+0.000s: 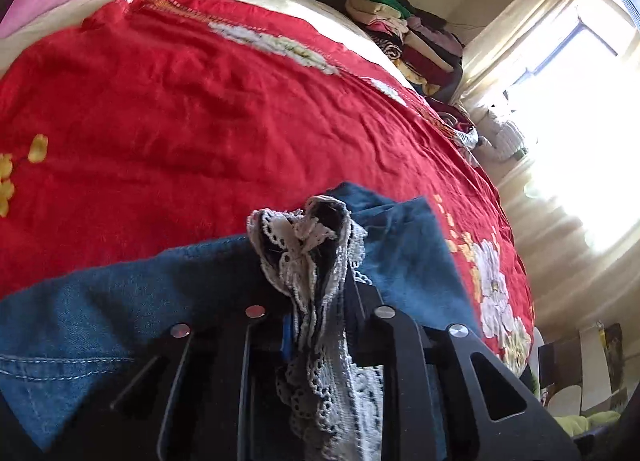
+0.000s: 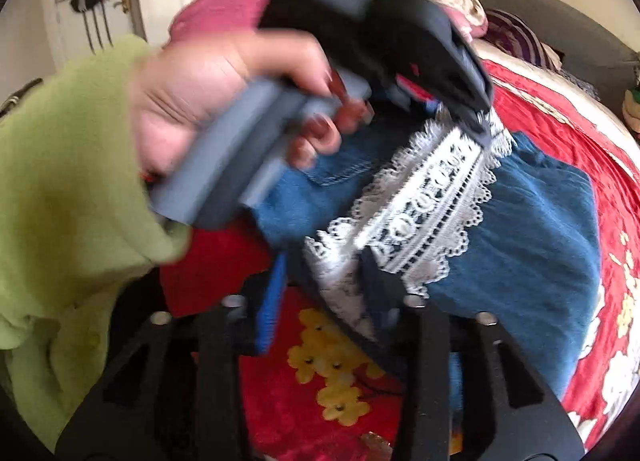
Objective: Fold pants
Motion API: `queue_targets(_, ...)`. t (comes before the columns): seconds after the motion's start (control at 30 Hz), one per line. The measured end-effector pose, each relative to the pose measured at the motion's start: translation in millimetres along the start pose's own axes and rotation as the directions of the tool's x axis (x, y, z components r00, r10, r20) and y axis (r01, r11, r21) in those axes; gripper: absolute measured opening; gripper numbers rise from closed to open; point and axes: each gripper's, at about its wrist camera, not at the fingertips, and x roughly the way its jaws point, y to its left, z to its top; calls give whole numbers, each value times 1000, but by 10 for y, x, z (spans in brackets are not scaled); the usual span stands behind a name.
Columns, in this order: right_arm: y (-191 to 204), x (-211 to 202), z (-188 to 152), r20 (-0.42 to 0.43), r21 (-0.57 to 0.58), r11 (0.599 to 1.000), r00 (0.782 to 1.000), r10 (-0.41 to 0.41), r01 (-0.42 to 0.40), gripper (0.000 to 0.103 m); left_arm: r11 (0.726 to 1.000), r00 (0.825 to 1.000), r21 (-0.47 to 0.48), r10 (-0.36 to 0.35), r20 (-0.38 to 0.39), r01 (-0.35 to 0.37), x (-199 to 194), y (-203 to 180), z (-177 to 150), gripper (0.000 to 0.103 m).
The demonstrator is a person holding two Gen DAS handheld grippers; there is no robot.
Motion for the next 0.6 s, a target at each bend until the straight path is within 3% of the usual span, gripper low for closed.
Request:
queue_targets(0.07, -39, -199, -5, 42, 39, 998, 998, 54, -56, 44, 999, 999, -21, -24, 27, 25, -61, 40, -26, 24)
queue_targets(0.13, -133, -395, -23, 95, 64, 995, 993, 75, -81, 47, 999, 998, -29, -24, 52, 25, -167, 32, -39, 34)
queue_targets(0.2, -237, -608, -38, 142, 90, 995, 989, 35, -48, 54, 999, 996, -32, -17, 82, 20, -346, -14, -97, 49)
queue_targets(0.27, -407, -753, -74, 166, 132, 991, 986, -17, -5, 56, 999, 995, -32, -12, 103, 15, -512, -57, -188, 54)
queue_targets(0.47, -844, -937, -211, 150, 268, 955, 973, -173, 129, 56, 999, 994, -33, 28, 110, -24, -928, -117, -647, 55)
queue_targets(0.6, -931, -891, -279, 137, 284, 946, 970, -202, 157, 56, 998, 996, -67, 7, 87, -1, -1063, -143, -1036, 55)
